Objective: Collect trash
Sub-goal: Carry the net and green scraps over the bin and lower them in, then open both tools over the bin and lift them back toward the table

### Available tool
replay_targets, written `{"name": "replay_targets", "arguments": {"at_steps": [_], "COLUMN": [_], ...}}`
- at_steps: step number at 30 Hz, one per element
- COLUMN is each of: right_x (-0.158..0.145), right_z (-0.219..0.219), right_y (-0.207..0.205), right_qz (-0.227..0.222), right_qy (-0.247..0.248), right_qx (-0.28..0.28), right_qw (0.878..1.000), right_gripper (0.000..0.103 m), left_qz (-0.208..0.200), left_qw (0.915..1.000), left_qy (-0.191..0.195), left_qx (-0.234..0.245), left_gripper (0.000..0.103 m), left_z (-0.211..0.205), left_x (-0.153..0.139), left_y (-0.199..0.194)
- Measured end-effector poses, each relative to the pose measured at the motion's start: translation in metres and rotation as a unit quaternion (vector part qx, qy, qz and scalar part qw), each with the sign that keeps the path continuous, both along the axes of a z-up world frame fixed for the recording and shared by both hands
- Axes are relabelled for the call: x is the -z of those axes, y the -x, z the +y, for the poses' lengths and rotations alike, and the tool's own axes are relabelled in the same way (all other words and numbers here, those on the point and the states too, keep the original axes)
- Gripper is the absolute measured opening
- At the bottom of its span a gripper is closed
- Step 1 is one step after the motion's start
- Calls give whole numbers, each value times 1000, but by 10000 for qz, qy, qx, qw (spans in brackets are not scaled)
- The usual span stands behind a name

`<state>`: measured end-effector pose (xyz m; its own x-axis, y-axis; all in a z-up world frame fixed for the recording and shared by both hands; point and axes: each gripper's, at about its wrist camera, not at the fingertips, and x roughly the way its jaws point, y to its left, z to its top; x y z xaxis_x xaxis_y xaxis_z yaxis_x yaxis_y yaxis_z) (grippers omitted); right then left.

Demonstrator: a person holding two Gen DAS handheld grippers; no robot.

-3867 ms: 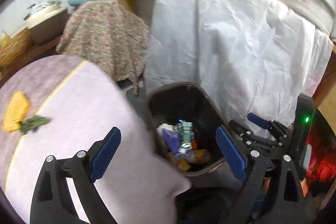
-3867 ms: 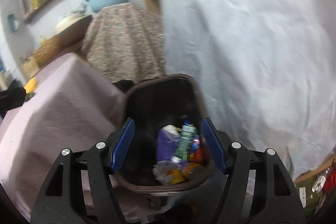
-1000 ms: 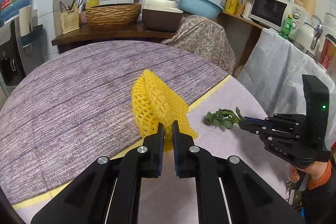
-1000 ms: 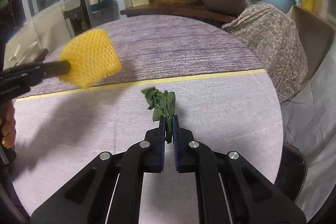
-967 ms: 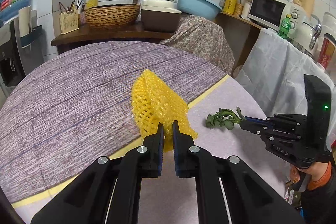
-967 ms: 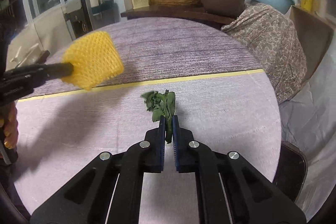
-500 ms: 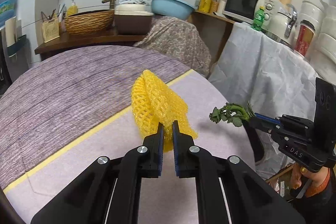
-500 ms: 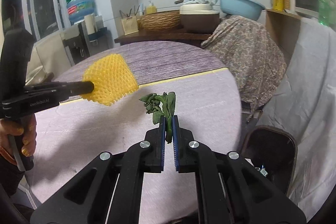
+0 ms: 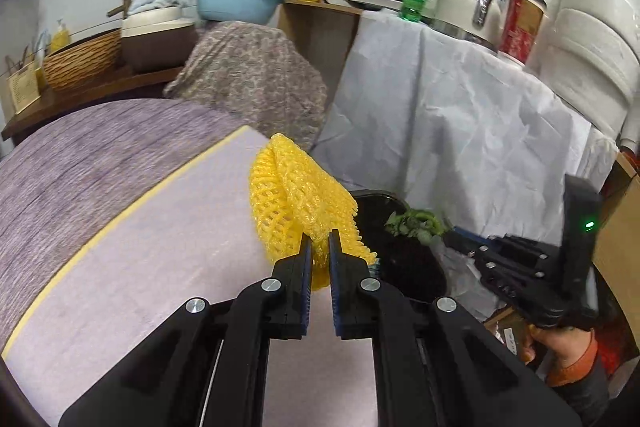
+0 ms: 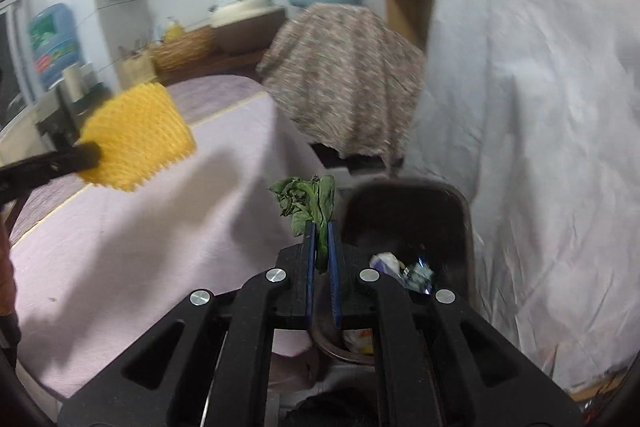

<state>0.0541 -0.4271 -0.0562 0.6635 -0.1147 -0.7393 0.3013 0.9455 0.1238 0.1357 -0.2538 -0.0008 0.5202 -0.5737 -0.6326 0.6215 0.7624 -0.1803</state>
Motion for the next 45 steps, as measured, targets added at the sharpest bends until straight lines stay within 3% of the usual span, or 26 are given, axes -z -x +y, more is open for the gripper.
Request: {"name": "replay_targets", "arguments": {"at_steps": [8, 15, 18, 22, 26, 30, 33, 36, 37, 45], "right_x": [82, 124, 124, 108, 95, 82, 78, 75, 73, 61], "right_z": [-49, -66, -71, -75, -84, -90, -92, -95, -96, -95], "right_y": [8, 17, 25, 40, 52, 61, 64, 68, 69, 71], "right_qz": [698, 924, 899, 673, 489, 403, 400, 386, 383, 297], "right_qy": [-304, -509, -499, -271, -217, -24, 24, 46, 59, 132], "right_qx": [621, 919, 1059, 1295, 1515, 1682, 1702, 1800, 1824, 1871], "right_qw": [9952, 9902, 9891, 9889, 9870, 9849, 9846, 9829, 9825, 9818], "right_gripper": [7, 9, 18, 53, 55, 64, 64, 64, 64, 65], "left_qz": [270, 501, 568, 729, 778, 766, 704, 652, 616, 574], "left_qw": [9985, 9949, 9933, 9905, 9886, 9870, 9863, 9876, 9884, 9884], "left_qy": [-222, -589, -732, -899, -1012, -1110, -1190, -1162, -1130, -1085], "left_qx": [424, 646, 685, 742, 792, 875, 900, 833, 800, 895], "left_gripper": [9, 9, 9, 9, 9, 10, 18, 50, 55, 64], "left_z": [-72, -118, -132, -150, -162, -171, -175, -173, -172, -172], "left_x": [20, 51, 62, 78, 88, 96, 100, 101, 100, 98], "left_y": [2, 4, 3, -1, -2, 0, 0, 0, -1, 1]}}
